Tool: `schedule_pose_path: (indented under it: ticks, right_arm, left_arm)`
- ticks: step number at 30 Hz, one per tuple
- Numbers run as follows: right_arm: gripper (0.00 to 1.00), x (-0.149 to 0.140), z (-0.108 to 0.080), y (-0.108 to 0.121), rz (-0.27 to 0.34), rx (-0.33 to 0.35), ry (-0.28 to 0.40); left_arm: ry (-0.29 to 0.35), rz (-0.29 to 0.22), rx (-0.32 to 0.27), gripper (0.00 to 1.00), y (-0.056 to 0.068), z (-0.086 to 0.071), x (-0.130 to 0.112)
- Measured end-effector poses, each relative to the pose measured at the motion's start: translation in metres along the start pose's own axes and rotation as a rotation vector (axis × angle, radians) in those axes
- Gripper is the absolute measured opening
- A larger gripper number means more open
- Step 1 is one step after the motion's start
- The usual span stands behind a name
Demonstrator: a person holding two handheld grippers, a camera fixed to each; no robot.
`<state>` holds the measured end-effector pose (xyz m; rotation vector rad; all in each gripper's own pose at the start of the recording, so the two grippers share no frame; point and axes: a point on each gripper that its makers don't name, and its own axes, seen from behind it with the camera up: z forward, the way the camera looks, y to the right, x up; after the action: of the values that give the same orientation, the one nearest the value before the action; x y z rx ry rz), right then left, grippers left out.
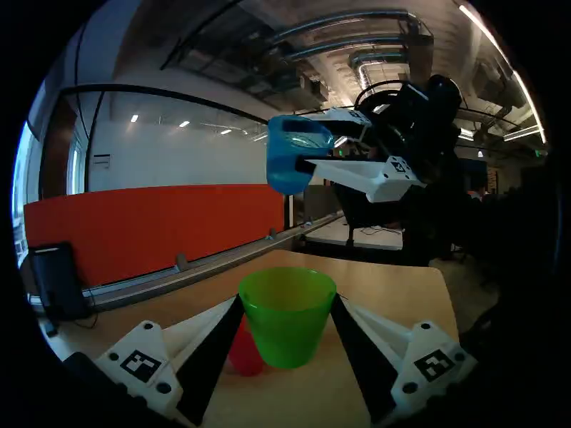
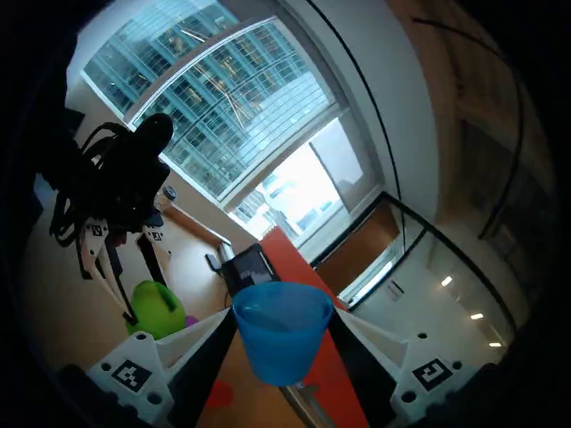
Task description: Pour water
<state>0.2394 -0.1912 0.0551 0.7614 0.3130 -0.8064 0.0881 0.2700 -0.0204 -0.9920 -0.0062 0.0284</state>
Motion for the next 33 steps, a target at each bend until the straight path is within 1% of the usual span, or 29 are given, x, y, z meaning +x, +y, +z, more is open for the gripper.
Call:
schedule_pose_path:
  ticks: [6, 15, 24, 27, 33]
  right_arm:
    - [0.91, 0.006, 0.004, 0.009, -0.066, -0.012, 0.009]
    - [0.91, 0.011, 0.008, 0.019, -0.143, -0.024, 0.019]
    - [0.91, 0.014, 0.015, 0.022, -0.218, -0.03, 0.013]
    - [0.91, 0.015, 0.016, 0.023, -0.244, -0.032, 0.011]
    - [0.91, 0.015, 0.018, 0.023, -0.278, -0.039, 0.007]
  left_arm:
    - [0.0, 0.005, -0.005, 0.87, 0.003, 0.001, 0.0]
    - [0.008, 0.006, -0.022, 0.87, 0.009, 0.004, 0.002]
    - [0.002, 0.019, -0.038, 0.87, 0.017, 0.007, 0.0]
    - [0.002, 0.02, -0.042, 0.87, 0.018, 0.008, 0.0]
    - [0.003, 0.019, -0.044, 0.87, 0.018, 0.007, 0.001]
